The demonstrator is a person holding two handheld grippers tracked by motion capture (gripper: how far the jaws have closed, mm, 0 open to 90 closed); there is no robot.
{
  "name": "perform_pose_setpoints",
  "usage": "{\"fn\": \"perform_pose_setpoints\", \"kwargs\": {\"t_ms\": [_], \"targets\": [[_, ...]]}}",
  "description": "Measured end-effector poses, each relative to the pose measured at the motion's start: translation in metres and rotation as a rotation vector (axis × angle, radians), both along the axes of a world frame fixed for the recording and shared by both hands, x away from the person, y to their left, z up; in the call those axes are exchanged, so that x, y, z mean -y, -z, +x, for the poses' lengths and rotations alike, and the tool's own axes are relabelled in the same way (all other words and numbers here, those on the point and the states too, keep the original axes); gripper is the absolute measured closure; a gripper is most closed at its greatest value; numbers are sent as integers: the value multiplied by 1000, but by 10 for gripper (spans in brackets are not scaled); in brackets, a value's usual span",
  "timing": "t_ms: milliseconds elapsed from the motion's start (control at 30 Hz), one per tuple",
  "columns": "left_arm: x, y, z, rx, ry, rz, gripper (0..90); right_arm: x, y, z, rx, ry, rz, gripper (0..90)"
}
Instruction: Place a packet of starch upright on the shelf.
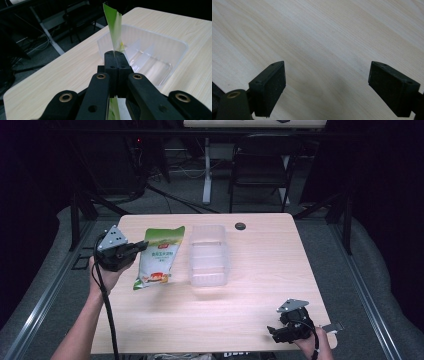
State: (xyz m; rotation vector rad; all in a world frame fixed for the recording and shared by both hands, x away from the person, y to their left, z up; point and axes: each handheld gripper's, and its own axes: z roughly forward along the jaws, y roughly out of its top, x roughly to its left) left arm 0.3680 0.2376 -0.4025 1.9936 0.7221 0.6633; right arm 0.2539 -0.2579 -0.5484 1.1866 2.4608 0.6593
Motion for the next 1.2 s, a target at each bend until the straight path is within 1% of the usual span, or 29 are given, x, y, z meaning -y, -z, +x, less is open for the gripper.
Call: {"fn": "perform_pose_setpoints", "kwargs": {"t_ms": [67, 200, 333, 367, 433, 467, 500, 533, 633, 800, 833, 900, 933, 1067, 1133, 1200], "targets": [[2, -2, 0, 2, 4, 4, 900, 0, 0, 0, -1, -2, 9, 135], [8, -9, 3, 18, 10, 21, 900, 0, 0, 0, 2, 1, 1, 135], [10, -12, 5, 29, 16, 23, 900, 1, 0, 0, -2, -1, 4, 136], [13, -15, 6, 38, 17, 29, 900, 1, 0, 0, -2, -1, 4, 135], [15, -16, 6, 38, 21, 34, 900, 1, 0, 0, -2, -1, 7, 135], [17, -19, 8, 44, 26, 42, 900, 1, 0, 0, -4, -4, 6, 135], [18, -20, 9, 41, 36, 44, 900, 1, -1, -1, -4, -4, 7, 136], [19, -21, 11, 43, 38, 49, 900, 1, -1, 0, -4, -5, 1, 135], [21, -24, 15, 41, 45, 45, 900, 1, -1, -1, -2, -3, 3, 135], [27, -30, 17, 56, 62, 46, 900, 1, -1, -1, -2, -2, 2, 135], [31, -33, 19, 70, 69, 51, 900, 1, -1, -1, -2, 0, 3, 135], [33, -35, 19, 71, 76, 54, 900, 1, -1, -1, -1, 1, -1, 135], [37, -38, 21, 79, 85, 62, 900, 1, -1, -1, 0, 2, 0, 135], [43, -41, 24, 82, 101, 61, 900, 1, -1, -1, -2, 1, -1, 135], [51, -43, 26, 89, 119, 69, 900, 1, 0, -1, 0, 3, 2, 135], [56, -44, 27, 95, 127, 70, 900, 1, 0, -1, -2, 2, 5, 135]]}}
